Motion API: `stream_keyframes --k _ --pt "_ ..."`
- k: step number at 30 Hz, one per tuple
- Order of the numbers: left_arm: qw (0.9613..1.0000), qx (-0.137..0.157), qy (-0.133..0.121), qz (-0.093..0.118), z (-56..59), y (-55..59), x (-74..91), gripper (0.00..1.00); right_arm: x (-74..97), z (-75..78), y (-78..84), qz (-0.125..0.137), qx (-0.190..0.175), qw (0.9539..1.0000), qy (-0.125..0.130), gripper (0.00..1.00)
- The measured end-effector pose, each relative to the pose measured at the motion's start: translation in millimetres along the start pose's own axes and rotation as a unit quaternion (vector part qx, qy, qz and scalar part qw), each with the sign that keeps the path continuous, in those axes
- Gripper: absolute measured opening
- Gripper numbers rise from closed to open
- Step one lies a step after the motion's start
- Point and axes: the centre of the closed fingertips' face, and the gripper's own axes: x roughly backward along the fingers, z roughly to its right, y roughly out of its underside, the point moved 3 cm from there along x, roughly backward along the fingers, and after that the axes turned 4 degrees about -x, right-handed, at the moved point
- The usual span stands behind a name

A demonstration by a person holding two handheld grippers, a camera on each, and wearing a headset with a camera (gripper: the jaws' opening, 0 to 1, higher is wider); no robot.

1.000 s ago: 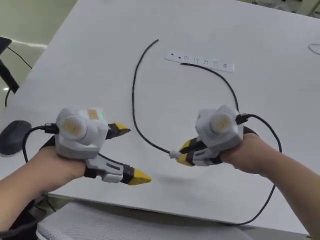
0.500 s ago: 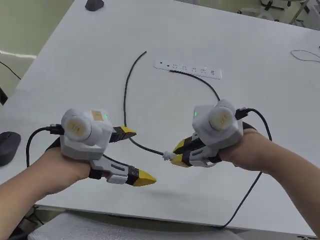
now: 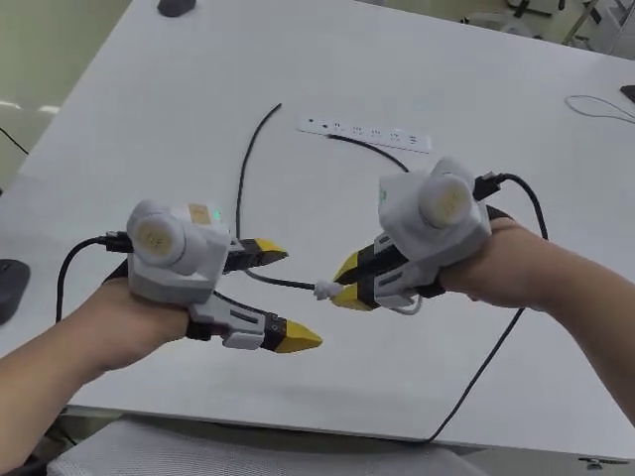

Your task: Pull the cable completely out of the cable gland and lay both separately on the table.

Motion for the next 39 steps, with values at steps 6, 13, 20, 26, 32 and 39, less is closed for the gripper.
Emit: stream_keyframes --k 6,13,20,26,32,39 --pt "0.9996 -0.002 0.01 0.025 -1.4 -9.5 1.6 0.63 5.7 -3.0 -6.4 -0.001 0.012 0.9999 0.0 0.06" --pt "0.9989 -0.007 0.032 0.033 1.1 -11.7 -3.1 0.5 6.3 -4.9 -4.1 0.004 0.015 0.9999 -0.002 0.06" --pt "0.9979 -0.01 0.054 0.033 7.6 -9.6 -10.9 0.38 8.4 -10.4 0.5 0.013 0.012 0.9998 -0.007 0.06" --pt "0.997 -0.014 0.066 0.038 12.4 -12.5 -12.9 0.31 9.3 -15.0 3.1 0.019 0.023 0.9994 -0.017 0.06" --pt "0.9959 -0.02 0.078 0.043 16.7 -15.2 -13.1 0.21 10.7 -16.5 6.2 0.031 0.032 0.9987 -0.024 0.06" --pt "0.9956 -0.025 0.081 0.039 20.1 -14.0 -17.0 0.19 10.4 -15.3 9.4 0.036 0.039 0.9982 -0.027 0.06"
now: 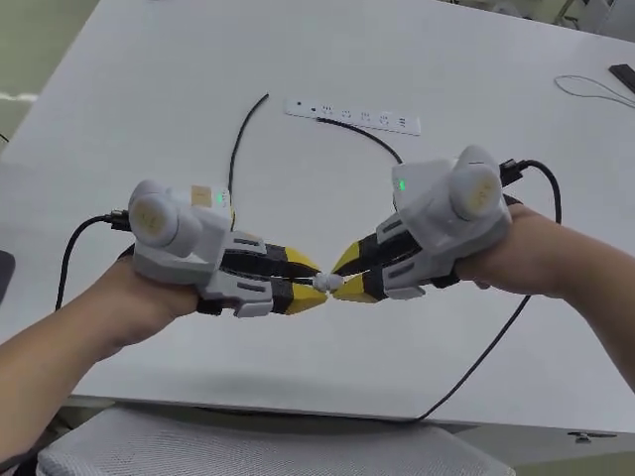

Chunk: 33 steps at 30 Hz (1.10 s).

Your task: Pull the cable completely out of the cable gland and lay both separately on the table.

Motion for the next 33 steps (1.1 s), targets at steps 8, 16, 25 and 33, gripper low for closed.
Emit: stream_keyframes --k 8,16,25,33 --pt "0.9999 -0.012 -0.007 -0.01 1.9 2.3 -2.0 0.16 -3.2 -0.5 3.8 0.016 0.016 0.9997 0.006 0.07" --pt "0.9997 -0.001 -0.008 -0.022 -0.4 1.6 -0.9 0.15 -4.0 0.4 3.2 0.035 0.026 0.9987 0.028 0.08" --pt "0.9999 -0.003 -0.006 -0.015 1.6 -6.5 -0.7 0.14 4.5 4.0 6.4 0.088 -0.073 0.9934 0.005 0.11" --pt "0.9994 -0.02 -0.012 -0.025 0.8 -7.9 1.2 0.14 14.6 7.0 4.6 0.146 -0.195 0.968 -0.059 0.17"
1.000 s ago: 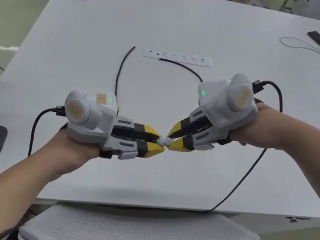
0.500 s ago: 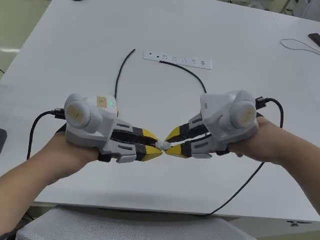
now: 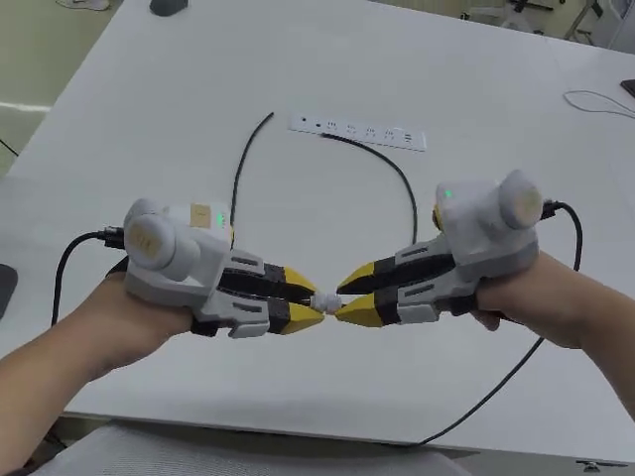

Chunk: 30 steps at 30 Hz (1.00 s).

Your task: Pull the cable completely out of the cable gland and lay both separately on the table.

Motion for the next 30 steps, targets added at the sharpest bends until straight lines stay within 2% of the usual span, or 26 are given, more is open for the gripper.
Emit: stream_keyframes --k 1,4,5,7,10,16,18,22,24,27,28,30 --pt "1.0 -0.001 -0.001 0.0 -0.3 -0.8 0.3 0.14 0.2 -0.3 0.7 0.001 -0.024 0.9996 -0.015 0.19" --pt "1.0 -0.007 -0.003 0.002 -0.3 -4.7 0.2 0.14 -0.3 0.5 -1.2 0.016 -0.052 0.9977 -0.04 0.18" --pt "0.9999 -0.01 -0.003 0.002 0.0 -6.2 -0.2 0.14 -0.2 -0.5 -1.8 0.02 -0.08 0.995 -0.056 0.17" --pt "0.9999 -0.014 -0.005 0.0 -0.3 -7.1 -0.9 0.14 -0.4 1.1 -3.3 0.027 -0.097 0.9926 -0.069 0.14" --pt "0.9998 -0.019 -0.009 -0.002 -0.2 -8.8 -1.1 0.14 -0.9 4.2 -1.7 0.027 -0.137 0.9863 -0.088 0.13" --pt "0.9994 -0.027 -0.021 -0.002 -3.0 -10.6 -0.1 0.14 0.5 5.0 -4.0 0.042 -0.158 0.9801 -0.113 0.11" --pt "0.9994 -0.029 -0.022 -0.002 -2.9 -11.3 -0.3 0.14 0.8 2.9 -4.0 0.043 -0.169 0.9766 -0.125 0.09" --pt "0.9994 -0.03 -0.018 -0.003 -0.9 -12.5 -2.4 0.14 1.0 1.7 -3.7 0.043 -0.173 0.975 -0.133 0.09" --pt "0.9993 -0.033 -0.017 -0.003 0.0 -14.1 -4.0 0.14 1.2 1.2 -2.5 0.039 -0.186 0.9718 -0.14 0.09" --pt "0.9994 -0.031 -0.014 -0.004 1.4 -14.9 -6.9 0.14 2.2 0.2 -0.5 0.029 -0.184 0.972 -0.143 0.08" --pt "0.9994 -0.031 -0.014 -0.005 1.4 -14.7 -7.4 0.14 2.5 -0.4 -0.6 0.029 -0.179 0.9733 -0.141 0.08" --pt "0.9994 -0.03 -0.013 -0.007 1.4 -14.5 -8.4 0.14 3.0 -0.3 0.2 0.028 -0.152 0.9789 -0.135 0.08"
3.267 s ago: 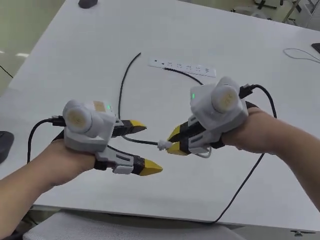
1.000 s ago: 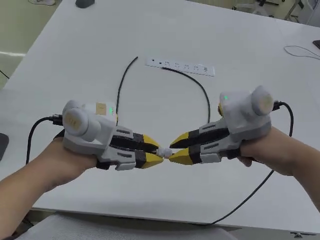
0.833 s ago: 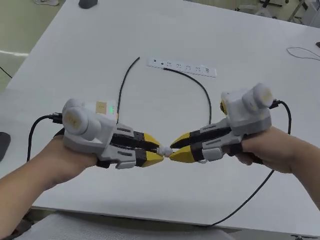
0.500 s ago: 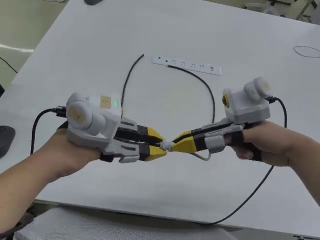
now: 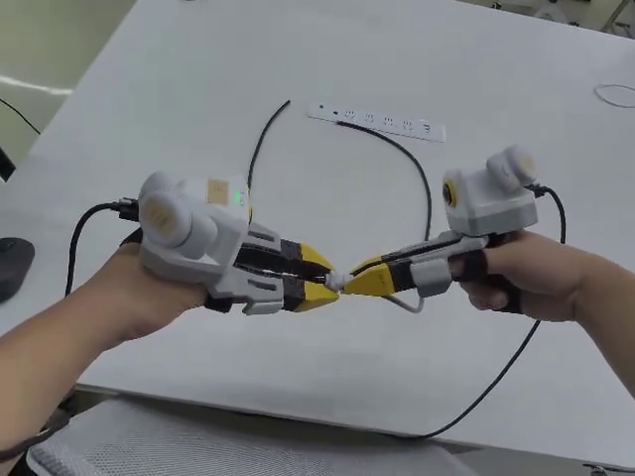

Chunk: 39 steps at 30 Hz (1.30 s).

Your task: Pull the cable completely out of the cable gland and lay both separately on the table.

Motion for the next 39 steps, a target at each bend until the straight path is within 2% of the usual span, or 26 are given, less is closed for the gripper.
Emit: stream_keyframes --k 3,6,9,10,13,14,16,18,19,20,26,27,28,29,31,32,34,35,36,38,39 --pt "1.0 0.007 0.001 -0.002 0.1 0.3 -0.4 0.14 -0.4 -0.3 -0.1 -0.003 0.035 0.9993 0.011 0.07" --pt "0.9998 0.017 0.005 -0.005 0.0 2.7 -0.3 0.14 -2.4 -1.4 1.1 -0.014 0.08 0.9963 0.028 0.07" --pt "0.9996 0.025 0.008 -0.005 0.8 4.2 -0.3 0.14 -3.9 -2.7 2.3 -0.022 0.099 0.9941 0.039 0.07" --pt "0.9996 0.027 0.009 -0.005 0.8 4.9 -0.1 0.14 -4.4 -2.5 2.3 -0.024 0.118 0.9915 0.047 0.07" --pt "0.9993 0.034 0.013 -0.006 1.7 6.6 -0.2 0.14 -6.1 -3.2 4.0 -0.034 0.148 0.9862 0.065 0.07" --pt "0.9987 0.048 0.018 -0.007 2.6 8.0 -0.1 0.14 -6.6 -3.4 4.8 -0.039 0.168 0.9823 0.074 0.07" --pt "0.9985 0.052 0.019 -0.006 2.2 8.9 0.2 0.14 -7.5 -4.1 5.1 -0.043 0.19 0.9764 0.093 0.07" --pt "0.9983 0.054 0.019 -0.006 2.0 9.1 0.4 0.14 -8.3 -4.3 4.4 -0.046 0.228 0.966 0.113 0.07" --pt "0.9981 0.059 0.018 -0.005 1.0 9.2 1.1 0.14 -8.9 -4.6 3.0 -0.038 0.247 0.9602 0.125 0.07" --pt "0.998 0.061 0.019 -0.004 0.6 9.4 1.8 0.14 -9.2 -5.6 4.3 -0.04 0.253 0.9582 0.127 0.07" --pt "0.996 0.084 0.029 -0.002 3.7 12.0 3.3 0.14 -13.0 -7.5 8.6 -0.065 0.345 0.9218 0.164 0.07" --pt "0.9956 0.089 0.031 -0.003 4.5 12.9 3.4 0.14 -13.0 -6.9 9.6 -0.068 0.346 0.9206 0.167 0.07" --pt "0.9954 0.09 0.032 -0.004 5.0 13.8 3.5 0.14 -13.2 -5.9 10.0 -0.074 0.362 0.9131 0.174 0.07" --pt "0.9953 0.092 0.033 -0.004 5.3 14.2 3.8 0.14 -14.3 -6.4 10.9 -0.077 0.372 0.9083 0.176 0.07" --pt "0.9949 0.094 0.036 -0.006 6.8 16.0 4.5 0.14 -16.2 -6.6 12.9 -0.079 0.374 0.9065 0.179 0.07" --pt "0.995 0.093 0.036 -0.006 7.2 16.6 5.2 0.14 -16.1 -4.8 13.2 -0.079 0.379 0.9035 0.183 0.07" --pt "0.995 0.092 0.037 -0.005 7.3 16.7 6.8 0.14 -16.5 -5.2 12.2 -0.076 0.381 0.9025 0.187 0.07" --pt "0.9952 0.091 0.036 -0.003 7.0 16.6 7.4 0.14 -16.2 -5.4 11.1 -0.072 0.377 0.9036 0.191 0.07" --pt "0.9953 0.09 0.036 -0.001 6.3 16.3 8.2 0.14 -16.2 -4.9 9.8 -0.064 0.364 0.9084 0.196 0.08" --pt "0.9952 0.091 0.036 0.002 4.7 15.4 9.5 0.14 -16.0 -4.7 8.0 -0.059 0.371 0.9052 0.199 0.08" --pt "0.9953 0.09 0.036 0.003 4.2 14.9 9.8 0.14 -15.9 -5.5 7.3 -0.055 0.367 0.9065 0.201 0.08"
